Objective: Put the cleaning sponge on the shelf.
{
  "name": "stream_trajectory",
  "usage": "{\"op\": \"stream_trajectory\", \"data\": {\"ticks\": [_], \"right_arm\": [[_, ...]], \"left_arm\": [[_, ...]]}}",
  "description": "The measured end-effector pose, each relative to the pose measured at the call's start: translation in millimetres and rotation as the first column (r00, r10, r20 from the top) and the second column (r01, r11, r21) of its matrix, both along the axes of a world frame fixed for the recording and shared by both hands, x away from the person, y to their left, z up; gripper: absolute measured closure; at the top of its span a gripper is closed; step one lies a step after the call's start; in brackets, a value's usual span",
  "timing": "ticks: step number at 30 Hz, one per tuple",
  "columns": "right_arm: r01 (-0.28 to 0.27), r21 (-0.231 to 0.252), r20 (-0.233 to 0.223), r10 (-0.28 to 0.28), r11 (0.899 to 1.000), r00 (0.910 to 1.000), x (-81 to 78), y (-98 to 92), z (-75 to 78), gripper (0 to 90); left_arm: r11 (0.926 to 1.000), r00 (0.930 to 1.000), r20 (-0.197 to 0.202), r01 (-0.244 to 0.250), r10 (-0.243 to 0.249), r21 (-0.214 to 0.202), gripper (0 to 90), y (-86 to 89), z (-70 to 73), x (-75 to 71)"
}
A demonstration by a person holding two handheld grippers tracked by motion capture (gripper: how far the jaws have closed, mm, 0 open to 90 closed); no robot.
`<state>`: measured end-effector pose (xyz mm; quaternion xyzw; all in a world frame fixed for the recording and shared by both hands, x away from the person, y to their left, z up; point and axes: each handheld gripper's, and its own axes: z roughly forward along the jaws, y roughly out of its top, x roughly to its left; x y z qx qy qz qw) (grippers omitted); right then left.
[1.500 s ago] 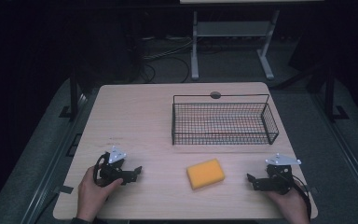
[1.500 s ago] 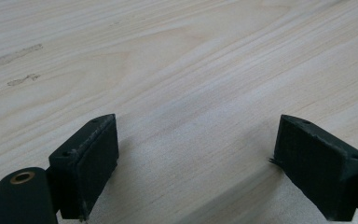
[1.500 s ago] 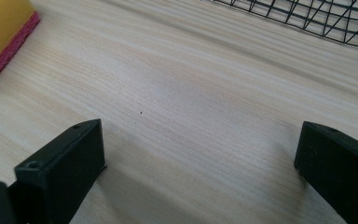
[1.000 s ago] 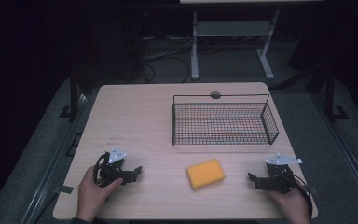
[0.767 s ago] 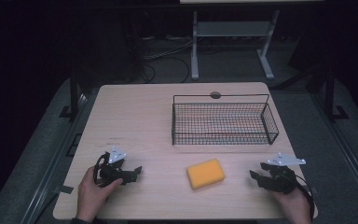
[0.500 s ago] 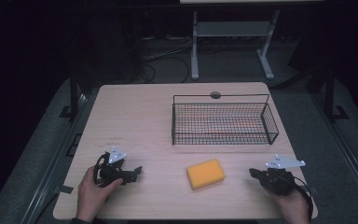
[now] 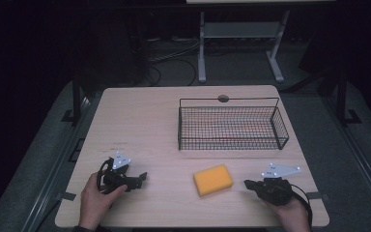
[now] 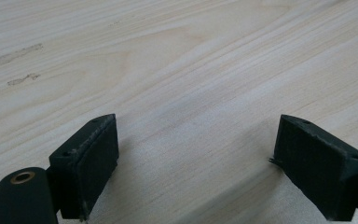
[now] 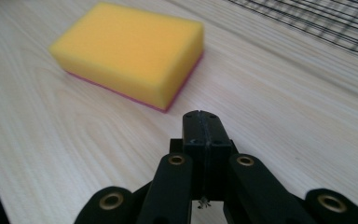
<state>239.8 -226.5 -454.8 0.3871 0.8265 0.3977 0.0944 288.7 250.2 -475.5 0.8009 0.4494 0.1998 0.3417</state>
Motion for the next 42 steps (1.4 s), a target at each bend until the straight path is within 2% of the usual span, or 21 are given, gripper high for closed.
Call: {"op": "stream_trajectory", "data": {"ticks": [7, 19, 33, 42], "right_arm": [[-0.05, 0.0, -0.014, 0.05, 0.999, 0.9986, 0.2, 17.2, -1.7, 89.9], [-0.09, -0.021, -0.026, 0.089, 0.996, 0.9957, 2.6, 31.6, -5.7, 89.9], [-0.076, -0.049, -0.03, 0.074, 0.996, 0.9968, 16.4, 37.6, -8.8, 89.9], [-0.078, -0.057, -0.043, 0.076, 0.995, 0.9962, 32.8, 44.1, -9.2, 89.9]], "left_arm": [[1.0, 1.0, 0.0, 0.0, 0.0, 0.0, 12.9, 0.0, 0.0, -0.1], [1.0, 1.0, 0.0, -0.002, 0.002, -0.001, 12.9, -0.1, -0.1, -0.3], [1.0, 1.0, 0.0, -0.002, 0.002, -0.001, 12.9, 0.0, 0.0, -0.7], [1.0, 1.0, 0.001, -0.003, 0.003, 0.0, 12.9, 0.0, 0.0, -0.8]]}}
